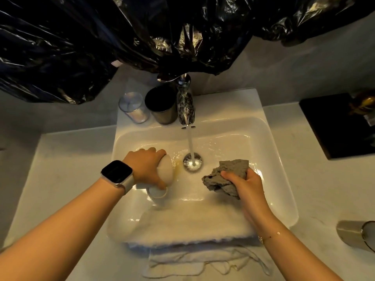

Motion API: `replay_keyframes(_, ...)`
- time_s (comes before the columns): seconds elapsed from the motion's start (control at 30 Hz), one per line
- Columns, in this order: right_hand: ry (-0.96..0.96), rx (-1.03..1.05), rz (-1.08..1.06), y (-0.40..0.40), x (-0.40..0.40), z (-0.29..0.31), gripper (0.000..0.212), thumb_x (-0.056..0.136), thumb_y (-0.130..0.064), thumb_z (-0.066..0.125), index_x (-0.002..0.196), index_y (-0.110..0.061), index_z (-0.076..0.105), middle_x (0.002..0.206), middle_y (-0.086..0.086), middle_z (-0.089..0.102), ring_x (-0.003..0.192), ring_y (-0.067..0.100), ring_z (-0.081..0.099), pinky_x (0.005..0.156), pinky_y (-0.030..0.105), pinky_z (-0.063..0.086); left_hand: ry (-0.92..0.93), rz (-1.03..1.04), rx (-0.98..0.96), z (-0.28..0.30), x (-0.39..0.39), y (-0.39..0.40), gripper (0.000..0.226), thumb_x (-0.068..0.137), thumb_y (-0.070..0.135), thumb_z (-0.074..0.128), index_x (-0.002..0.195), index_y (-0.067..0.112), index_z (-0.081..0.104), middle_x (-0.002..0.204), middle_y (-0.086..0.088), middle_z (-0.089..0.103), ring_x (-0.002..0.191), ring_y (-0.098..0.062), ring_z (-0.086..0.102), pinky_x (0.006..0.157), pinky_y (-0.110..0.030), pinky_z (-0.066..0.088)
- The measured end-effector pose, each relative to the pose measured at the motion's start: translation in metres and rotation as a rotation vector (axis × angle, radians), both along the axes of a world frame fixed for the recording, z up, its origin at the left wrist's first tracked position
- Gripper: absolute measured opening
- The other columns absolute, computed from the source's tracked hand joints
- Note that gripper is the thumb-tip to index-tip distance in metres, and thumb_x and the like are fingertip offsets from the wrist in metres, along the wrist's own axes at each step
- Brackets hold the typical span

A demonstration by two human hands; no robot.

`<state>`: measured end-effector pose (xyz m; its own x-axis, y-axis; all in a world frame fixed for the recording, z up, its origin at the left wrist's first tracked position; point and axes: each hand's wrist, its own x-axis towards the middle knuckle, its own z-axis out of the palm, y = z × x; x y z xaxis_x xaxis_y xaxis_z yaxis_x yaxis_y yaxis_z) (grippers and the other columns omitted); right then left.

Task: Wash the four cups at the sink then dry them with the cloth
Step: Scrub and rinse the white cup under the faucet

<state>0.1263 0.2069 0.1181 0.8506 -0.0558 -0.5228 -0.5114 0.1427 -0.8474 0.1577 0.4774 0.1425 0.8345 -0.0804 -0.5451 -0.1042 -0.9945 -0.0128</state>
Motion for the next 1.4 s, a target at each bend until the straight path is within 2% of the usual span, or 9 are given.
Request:
replay_keyframes(0.17,0.017,-0.008,-0.007,0.003,0.007,-0.003,0.022,0.083,-0.006,0.071,0.099,-0.021,0.064,0.096,0.001,0.073,0.078,0.01,0.071,0.062,0.017,0.055,-0.056,0.106,-0.478,-0.001,-0.011,0.009,0.084,0.055,0.056,0.085,0.125,0.042,0.039,0.116,0.016,0.052,0.103,-0.011,0.054,0.084,-0.033,0.053)
replay_keyframes(0.27,0.031,-0.055,0.012,0.008,0.021,-0.009,0.027,0.084,-0.015,0.072,0.109,-0.018,0.062,0.104,0.004,0.071,0.094,0.019,0.069,0.083,0.033,0.057,-0.135,0.276,-0.917,-0.007,-0.022,0.004,0.094,0.054,0.036,0.096,0.13,0.038,0.039,0.122,0.029,0.05,0.115,0.001,0.051,0.09,-0.016,0.048)
replay_keyframes(0.37,0.034,-0.083,0.048,0.021,0.039,-0.013,0.022,0.086,-0.021,0.071,0.105,-0.02,0.061,0.106,0.006,0.07,0.098,0.022,0.068,0.092,0.044,0.054,-0.221,0.341,-1.103,-0.019,-0.027,-0.01,0.097,0.054,0.026,0.096,0.133,0.031,0.038,0.123,0.032,0.048,0.118,0.005,0.049,0.091,-0.01,0.044)
replay_keyframes(0.57,-0.022,-0.323,0.335,0.048,0.067,-0.004,0.045,0.074,-0.048,0.077,0.101,-0.017,0.062,0.097,-0.001,0.068,0.09,0.016,0.065,0.078,0.03,0.054,-0.328,0.373,-1.266,-0.039,-0.016,-0.034,0.095,0.057,0.032,0.093,0.133,0.031,0.037,0.128,0.029,0.047,0.122,0.002,0.049,0.095,-0.014,0.045)
replay_keyframes(0.8,-0.173,-0.642,0.524,0.056,0.086,-0.015,0.017,0.081,-0.024,0.065,0.075,-0.009,0.062,0.066,0.002,0.056,0.063,0.017,0.049,0.052,0.026,0.033,-0.259,0.397,-1.32,-0.056,0.005,-0.031,0.099,0.058,0.033,0.093,0.14,0.035,0.036,0.136,0.027,0.046,0.127,0.001,0.047,0.1,-0.014,0.042)
replay_keyframes(0.93,-0.15,-0.6,0.464,0.064,0.09,-0.021,0.019,0.082,-0.015,0.064,0.069,-0.003,0.058,0.062,0.003,0.052,0.059,0.015,0.045,0.052,0.025,0.031,-0.076,0.905,-1.623,-0.069,0.007,-0.023,0.099,0.064,0.066,0.079,0.146,0.035,0.034,0.148,0.007,0.044,0.135,-0.013,0.046,0.109,-0.039,0.045)
replay_keyframes(1.03,-0.166,-0.594,0.456,0.066,0.093,-0.024,0.02,0.082,-0.013,0.064,0.076,0.005,0.06,0.065,0.008,0.054,0.061,0.016,0.046,0.052,0.024,0.032,0.351,1.348,-1.881,-0.072,0.01,-0.027,0.086,0.081,0.077,0.045,0.143,0.018,0.045,0.142,-0.017,0.054,0.124,-0.036,0.058,0.093,-0.052,0.054)
replay_keyframes(1.13,-0.194,-0.625,0.478,0.068,0.093,-0.024,0.018,0.083,-0.013,0.065,0.076,0.003,0.062,0.064,0.006,0.055,0.059,0.015,0.046,0.049,0.017,0.033,0.506,1.472,-1.889,-0.072,0.013,-0.034,0.08,0.089,0.073,0.032,0.139,0.014,0.052,0.133,-0.02,0.061,0.114,-0.036,0.064,0.077,-0.045,0.059)
replay_keyframes(1.4,-0.188,-0.499,0.52,0.066,0.088,-0.022,0.032,0.089,-0.03,0.064,0.081,0.001,0.061,0.074,0.017,0.062,0.067,0.017,0.05,0.059,0.03,0.036,0.451,1.651,-1.866,-0.071,0.019,-0.045,0.071,0.082,0.058,0.057,0.134,0.01,0.057,0.12,-0.02,0.067,0.093,-0.031,0.069,0.061,-0.037,0.058)
